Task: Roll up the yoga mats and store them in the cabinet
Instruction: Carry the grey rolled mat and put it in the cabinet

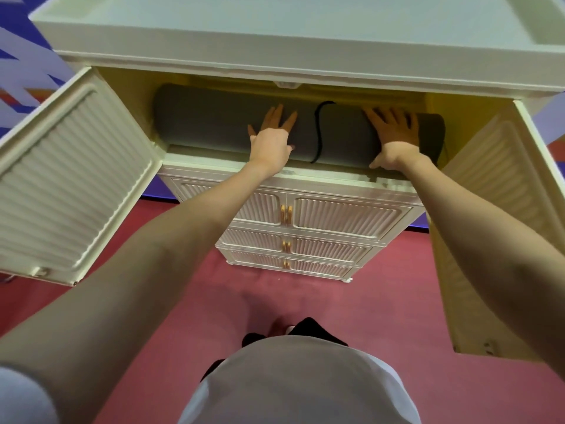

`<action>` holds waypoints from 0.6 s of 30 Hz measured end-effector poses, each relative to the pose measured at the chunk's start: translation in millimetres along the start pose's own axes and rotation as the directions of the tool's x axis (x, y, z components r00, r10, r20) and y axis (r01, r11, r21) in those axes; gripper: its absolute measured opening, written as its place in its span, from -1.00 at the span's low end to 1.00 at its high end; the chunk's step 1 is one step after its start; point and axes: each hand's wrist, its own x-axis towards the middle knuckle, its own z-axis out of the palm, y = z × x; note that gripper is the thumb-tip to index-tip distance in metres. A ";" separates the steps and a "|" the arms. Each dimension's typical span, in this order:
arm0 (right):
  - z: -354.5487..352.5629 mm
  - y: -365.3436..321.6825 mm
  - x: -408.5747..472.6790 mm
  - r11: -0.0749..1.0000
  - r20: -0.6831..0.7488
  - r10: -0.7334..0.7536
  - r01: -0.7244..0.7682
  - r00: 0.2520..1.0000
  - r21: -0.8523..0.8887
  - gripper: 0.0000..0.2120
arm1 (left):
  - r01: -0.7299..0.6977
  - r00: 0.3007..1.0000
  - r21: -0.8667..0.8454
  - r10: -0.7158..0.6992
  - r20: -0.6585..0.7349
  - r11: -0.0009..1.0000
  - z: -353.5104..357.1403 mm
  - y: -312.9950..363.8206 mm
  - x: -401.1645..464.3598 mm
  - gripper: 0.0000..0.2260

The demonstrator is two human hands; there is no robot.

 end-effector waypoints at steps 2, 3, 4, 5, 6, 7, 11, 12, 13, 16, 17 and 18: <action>7.9 -3.0 -4.9 1.000 -0.041 0.013 -0.013 0.999 0.003 0.04 | -0.013 1.000 0.041 0.013 -0.002 0.999 2.0 -0.5 -3.3 -0.40; 10.2 -5.4 -7.3 1.000 -0.044 0.024 -0.024 0.999 0.000 0.03 | -0.021 1.000 0.055 0.021 -0.002 0.998 2.6 -1.5 -4.9 -0.39; 11.7 -8.8 -10.1 0.999 -0.038 0.043 -0.043 0.998 -0.002 0.02 | -0.032 0.999 0.060 0.032 0.001 0.998 2.7 -2.9 -6.7 -0.38; 13.3 -13.2 -13.2 0.998 -0.037 0.070 -0.070 0.997 0.005 0.00 | -0.046 0.999 0.057 0.045 0.003 0.997 2.5 -5.2 -8.5 -0.38; 14.5 -19.0 -17.2 0.994 -0.044 0.103 -0.101 0.994 0.027 -0.01 | -0.062 0.998 0.053 0.062 0.001 0.997 2.0 -8.1 -9.9 -0.37; 15.3 -25.8 -22.3 0.989 -0.057 0.137 -0.133 0.989 0.059 -0.03 | -0.077 0.997 0.046 0.077 -0.006 0.996 0.8 -11.4 -11.6 -0.37; 20.0 -55.8 -54.6 0.978 -0.159 0.156 -0.130 0.975 0.165 -0.21 | -0.085 0.994 -0.010 0.084 -0.073 0.996 -4.1 -28.0 -31.5 -0.39; 22.6 -63.0 -64.1 0.978 -0.190 0.142 -0.108 0.971 0.177 -0.25 | -0.088 0.993 -0.030 0.085 -0.086 0.996 -5.0 -32.5 -39.7 -0.40; 25.8 -70.5 -73.7 0.979 -0.211 0.130 -0.091 0.969 0.184 -0.29 | -0.089 0.992 -0.055 0.083 -0.093 0.995 -5.5 -37.0 -49.2 -0.41; 36.8 -92.7 -101.3 0.976 -0.214 0.121 -0.077 0.969 0.202 -0.35 | -0.072 0.994 -0.166 0.057 -0.090 0.983 -6.5 -52.1 -82.0 -0.41; 38.8 -99.7 -110.3 0.974 -0.202 0.125 -0.082 0.971 0.211 -0.36 | -0.064 0.995 -0.203 0.046 -0.093 0.977 -6.2 -58.4 -95.1 -0.42; 40.9 -106.8 -119.7 0.973 -0.192 0.128 -0.085 0.973 0.215 -0.36 | -0.059 0.993 -0.234 0.034 -0.110 0.970 -5.4 -64.7 -110.0 -0.43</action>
